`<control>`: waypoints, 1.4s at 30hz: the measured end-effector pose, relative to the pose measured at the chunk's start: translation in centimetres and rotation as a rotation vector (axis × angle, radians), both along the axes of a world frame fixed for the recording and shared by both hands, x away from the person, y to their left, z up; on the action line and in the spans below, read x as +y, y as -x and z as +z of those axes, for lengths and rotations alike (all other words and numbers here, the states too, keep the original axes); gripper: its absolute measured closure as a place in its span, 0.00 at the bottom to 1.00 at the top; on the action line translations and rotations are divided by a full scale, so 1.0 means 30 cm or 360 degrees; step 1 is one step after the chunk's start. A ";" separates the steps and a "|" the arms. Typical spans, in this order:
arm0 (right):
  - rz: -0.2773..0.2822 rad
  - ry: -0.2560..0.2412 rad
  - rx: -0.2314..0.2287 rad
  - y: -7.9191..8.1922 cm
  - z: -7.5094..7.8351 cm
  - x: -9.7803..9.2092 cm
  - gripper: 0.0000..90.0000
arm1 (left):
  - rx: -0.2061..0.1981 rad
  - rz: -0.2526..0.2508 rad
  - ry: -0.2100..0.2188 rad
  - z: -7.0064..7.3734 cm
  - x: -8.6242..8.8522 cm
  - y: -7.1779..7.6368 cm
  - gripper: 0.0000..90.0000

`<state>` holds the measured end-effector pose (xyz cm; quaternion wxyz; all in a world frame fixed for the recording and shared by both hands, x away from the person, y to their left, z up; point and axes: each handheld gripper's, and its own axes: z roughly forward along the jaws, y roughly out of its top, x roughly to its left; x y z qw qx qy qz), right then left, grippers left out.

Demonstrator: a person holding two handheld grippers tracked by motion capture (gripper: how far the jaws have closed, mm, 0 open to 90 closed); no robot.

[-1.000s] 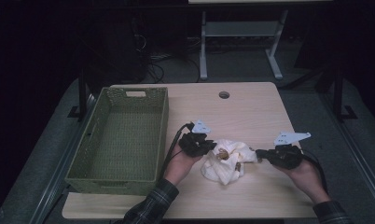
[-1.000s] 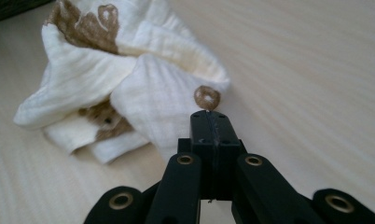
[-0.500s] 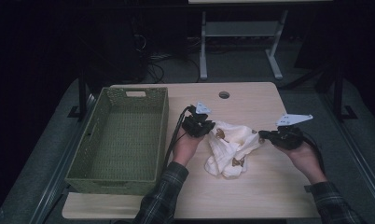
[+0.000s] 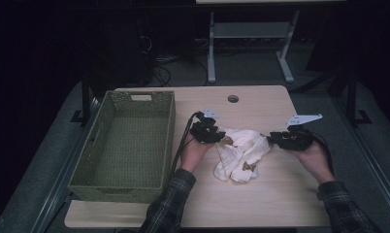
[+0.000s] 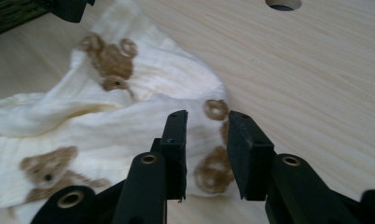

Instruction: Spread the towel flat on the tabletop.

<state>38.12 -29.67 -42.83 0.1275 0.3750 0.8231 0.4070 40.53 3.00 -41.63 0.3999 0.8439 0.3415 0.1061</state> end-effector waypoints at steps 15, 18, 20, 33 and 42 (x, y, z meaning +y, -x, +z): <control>0.0149 -0.0019 0.0086 0.154 -0.011 0.091 0.75 | 0.0057 -0.0266 0.0024 -0.019 0.016 0.204 0.60; 0.0151 -0.0025 0.0110 0.159 -0.027 0.111 0.75 | 0.0055 -0.0284 0.0011 -0.040 0.023 0.224 0.60; 0.0149 -0.0025 0.0123 0.158 -0.037 0.124 0.75 | 0.0049 -0.0289 0.0006 -0.058 0.022 0.236 0.60; 0.0170 0.0037 0.0211 0.124 -0.108 0.151 0.76 | 0.0061 -0.0325 -0.0031 -0.115 -0.003 0.233 0.69; 0.0173 0.0071 0.0208 0.122 -0.113 0.158 0.97 | 0.0121 -0.0361 -0.0011 -0.118 -0.003 0.227 0.98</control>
